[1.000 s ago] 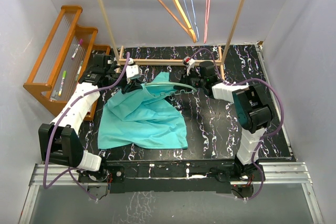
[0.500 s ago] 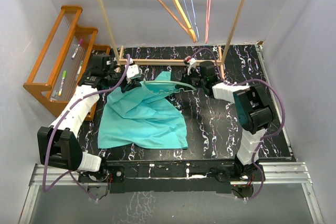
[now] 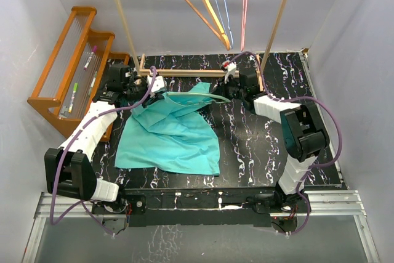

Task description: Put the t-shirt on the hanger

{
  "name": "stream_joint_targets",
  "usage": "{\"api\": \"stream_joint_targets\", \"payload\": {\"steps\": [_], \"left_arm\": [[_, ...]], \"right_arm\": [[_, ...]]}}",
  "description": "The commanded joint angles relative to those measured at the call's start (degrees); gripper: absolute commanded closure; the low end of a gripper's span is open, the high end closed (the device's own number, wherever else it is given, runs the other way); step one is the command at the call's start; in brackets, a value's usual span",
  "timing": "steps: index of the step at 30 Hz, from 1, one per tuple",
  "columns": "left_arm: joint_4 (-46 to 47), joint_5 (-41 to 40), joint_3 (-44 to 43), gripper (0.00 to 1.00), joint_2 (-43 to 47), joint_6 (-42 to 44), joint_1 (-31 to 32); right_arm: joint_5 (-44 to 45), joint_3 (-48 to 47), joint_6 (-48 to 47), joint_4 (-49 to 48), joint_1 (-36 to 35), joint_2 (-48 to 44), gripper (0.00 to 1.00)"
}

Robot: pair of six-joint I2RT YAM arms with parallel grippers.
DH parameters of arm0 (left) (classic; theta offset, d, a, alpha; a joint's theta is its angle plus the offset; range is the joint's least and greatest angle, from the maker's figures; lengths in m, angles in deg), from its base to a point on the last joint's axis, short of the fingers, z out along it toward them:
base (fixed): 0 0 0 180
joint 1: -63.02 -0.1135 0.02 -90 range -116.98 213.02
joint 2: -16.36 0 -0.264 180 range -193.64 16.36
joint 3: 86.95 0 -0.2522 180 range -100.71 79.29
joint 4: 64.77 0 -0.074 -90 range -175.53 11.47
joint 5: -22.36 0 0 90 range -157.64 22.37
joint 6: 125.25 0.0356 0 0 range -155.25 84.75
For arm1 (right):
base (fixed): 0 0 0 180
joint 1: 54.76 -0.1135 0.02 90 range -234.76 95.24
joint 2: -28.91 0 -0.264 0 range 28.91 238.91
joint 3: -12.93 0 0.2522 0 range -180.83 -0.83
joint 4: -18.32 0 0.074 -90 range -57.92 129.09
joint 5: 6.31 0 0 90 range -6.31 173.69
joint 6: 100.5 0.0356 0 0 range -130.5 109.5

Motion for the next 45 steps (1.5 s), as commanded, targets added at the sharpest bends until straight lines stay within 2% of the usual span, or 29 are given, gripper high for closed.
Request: {"api": "stream_joint_targets", "payload": {"steps": [1,11,15,21,29,38,45], "left_arm": [[4.69,-6.23,-0.15,1.0,2.54,0.15,-0.81],[5.71,-10.88,-2.39,1.0,0.5,-0.19,-0.86],[5.11,-8.5,-3.62,1.0,-0.12,-2.4,-0.74],[4.3,-0.45,-4.14,1.0,0.33,-6.66,-0.65],[-0.31,1.97,-7.89,1.0,0.45,-9.83,-0.68],[-4.56,-0.1,-10.84,1.0,-0.74,-10.37,0.34],[-5.44,-4.01,-10.12,1.0,-1.66,-7.97,1.04]], "right_arm": [[1.83,-1.35,-0.79,0.49,0.91,-3.57,0.92],[1.57,-1.99,-0.43,1.86,0.95,-7.1,0.92],[0.94,-3.22,-0.23,2.62,0.95,-7.39,0.92],[-0.3,-4.38,0.45,3.36,0.91,-5.74,0.92],[-0.17,-8.21,0.65,8.62,0.95,0.64,0.92],[5.56,-12.57,-0.29,15.51,0.25,2.92,0.92],[9.43,-11.81,-0.41,16.0,0.16,1.2,0.92]]}}
